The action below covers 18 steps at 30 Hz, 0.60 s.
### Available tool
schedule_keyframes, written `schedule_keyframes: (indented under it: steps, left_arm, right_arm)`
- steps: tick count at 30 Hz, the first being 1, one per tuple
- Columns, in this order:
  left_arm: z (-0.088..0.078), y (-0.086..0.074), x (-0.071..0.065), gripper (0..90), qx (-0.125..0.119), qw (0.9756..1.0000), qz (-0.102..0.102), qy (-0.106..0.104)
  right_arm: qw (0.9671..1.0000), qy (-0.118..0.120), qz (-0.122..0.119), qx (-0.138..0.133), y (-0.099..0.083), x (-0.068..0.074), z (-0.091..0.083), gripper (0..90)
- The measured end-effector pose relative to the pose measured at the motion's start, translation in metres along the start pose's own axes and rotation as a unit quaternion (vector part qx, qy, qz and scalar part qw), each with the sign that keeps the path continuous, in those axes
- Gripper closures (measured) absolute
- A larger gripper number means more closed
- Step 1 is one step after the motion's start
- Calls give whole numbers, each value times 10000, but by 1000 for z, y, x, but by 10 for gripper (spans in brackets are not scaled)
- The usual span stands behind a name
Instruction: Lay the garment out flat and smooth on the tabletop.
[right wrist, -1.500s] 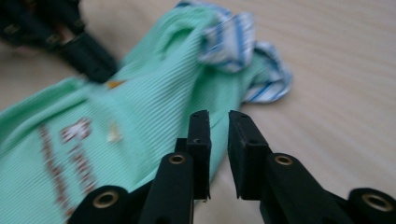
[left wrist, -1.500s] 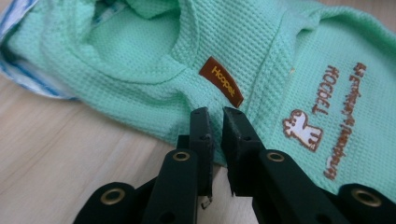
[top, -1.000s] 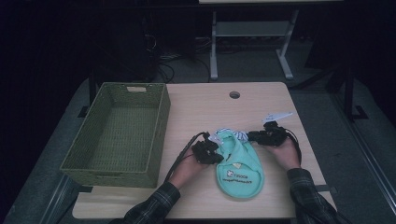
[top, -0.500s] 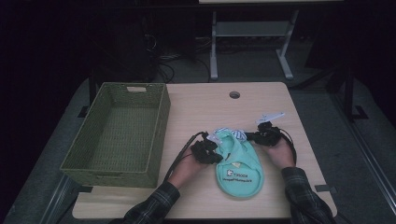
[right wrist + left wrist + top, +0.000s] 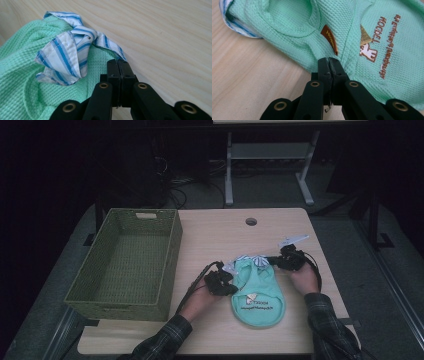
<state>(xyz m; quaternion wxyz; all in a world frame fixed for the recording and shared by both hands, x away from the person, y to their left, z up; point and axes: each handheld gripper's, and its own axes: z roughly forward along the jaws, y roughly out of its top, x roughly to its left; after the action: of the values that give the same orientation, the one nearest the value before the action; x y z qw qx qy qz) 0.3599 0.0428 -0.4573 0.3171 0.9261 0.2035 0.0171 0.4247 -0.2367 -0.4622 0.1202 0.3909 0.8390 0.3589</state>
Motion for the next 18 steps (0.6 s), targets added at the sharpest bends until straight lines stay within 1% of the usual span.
schedule_keyframes:
  steps: [1, 3, 4, 5, 6, 8, 9, 10, 11, 12, 14, 15, 17, 18]
  left_arm:
    - [0, 0, 0, 885, -38, 10000, -56, -6]
    - [-1, -1, 1, 893, 39, 10000, -54, 46]
    - [-2, -1, 2, 895, 81, 9999, -52, 53]
    - [-3, -2, 3, 895, 112, 9999, -38, 52]
    - [-3, -2, 3, 895, 82, 9999, -95, 54]
    - [-3, -2, 3, 895, 67, 9999, -96, 28]
    - [-3, -2, 3, 895, 39, 9999, -112, 9]
    - [-4, -1, 4, 895, 52, 10000, -80, 2]
    - [-5, -1, 4, 895, 12, 10000, -82, -7]
    - [-7, 0, 4, 894, -50, 9999, -100, -24]
    - [-10, 0, 5, 887, -117, 9998, -131, -47]
    - [-11, 1, 5, 881, -151, 9997, -186, -49]
    - [-14, 0, 7, 867, -162, 9997, -161, -47]
    - [-15, 0, 7, 858, -182, 9996, -198, -59]
  right_arm:
    - [10000, 4, 6, 4, -1, 0, 1, 888]
    - [10000, 9, 41, 29, -3, 1, 3, 887]
    - [10000, -48, 47, 68, -4, 1, 4, 887]
    - [9999, -75, 53, 59, -6, 0, 4, 887]
    - [10000, -54, 70, 20, -7, -1, 4, 885]
    - [9999, -2, 106, -34, -8, -3, 4, 875]
    - [9999, 2, 127, -24, -9, -2, 4, 859]
    - [9999, 3, 153, -24, -9, -1, 3, 833]
    - [9999, 1, 120, -74, -9, -1, 2, 807]
    - [9998, 0, 134, -113, -9, 0, -1, 780]
    - [9997, 14, 103, -213, -9, -1, -8, 756]
    - [9996, 16, 121, -265, -10, -1, -10, 743]
    - [9993, 58, 180, -311, -11, 0, -18, 722]
    - [9992, 62, 191, -340, -11, 0, -21, 715]
